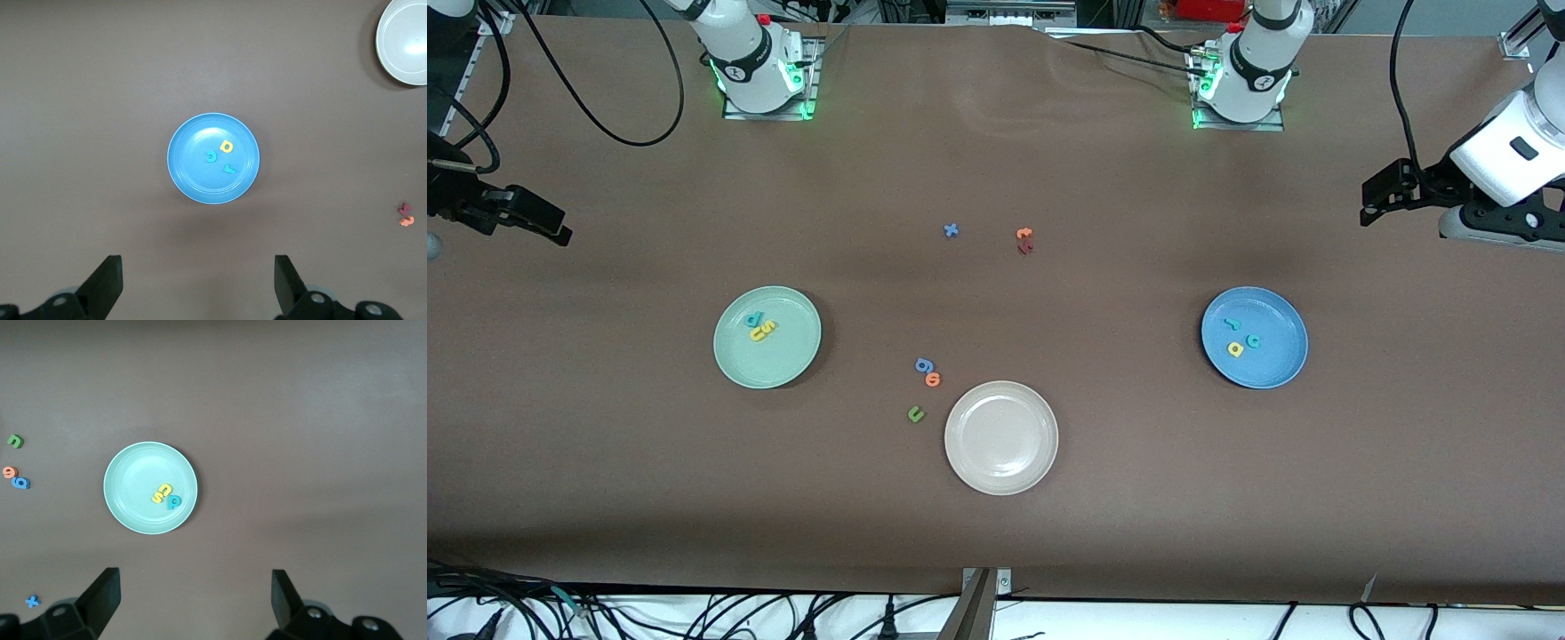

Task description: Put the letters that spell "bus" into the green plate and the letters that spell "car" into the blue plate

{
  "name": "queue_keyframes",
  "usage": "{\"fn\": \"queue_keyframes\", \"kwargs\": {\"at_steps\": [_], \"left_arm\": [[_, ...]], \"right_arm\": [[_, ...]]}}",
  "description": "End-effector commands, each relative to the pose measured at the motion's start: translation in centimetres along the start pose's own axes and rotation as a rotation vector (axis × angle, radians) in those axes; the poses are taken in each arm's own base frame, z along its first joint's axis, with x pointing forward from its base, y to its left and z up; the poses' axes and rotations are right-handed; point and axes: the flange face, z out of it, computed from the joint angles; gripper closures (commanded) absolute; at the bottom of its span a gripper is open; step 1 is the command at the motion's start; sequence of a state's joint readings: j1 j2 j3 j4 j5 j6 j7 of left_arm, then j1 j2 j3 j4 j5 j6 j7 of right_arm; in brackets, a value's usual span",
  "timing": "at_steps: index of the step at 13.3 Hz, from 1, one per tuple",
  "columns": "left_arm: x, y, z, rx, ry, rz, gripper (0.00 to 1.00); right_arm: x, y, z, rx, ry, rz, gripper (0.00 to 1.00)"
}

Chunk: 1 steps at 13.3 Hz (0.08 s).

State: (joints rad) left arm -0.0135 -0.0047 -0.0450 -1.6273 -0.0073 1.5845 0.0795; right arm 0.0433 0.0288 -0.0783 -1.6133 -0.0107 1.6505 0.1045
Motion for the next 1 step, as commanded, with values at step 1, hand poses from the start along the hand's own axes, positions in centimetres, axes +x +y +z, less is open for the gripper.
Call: {"fn": "queue_keyframes", "kwargs": {"at_steps": [1], "left_arm": [[-0.24, -0.04, -0.08, 0.021, -0.008, 0.000, 0.00]], "right_arm": [[-0.19, 0.16, -0.09, 0.019, 0.008, -0.014, 0.00]]}}
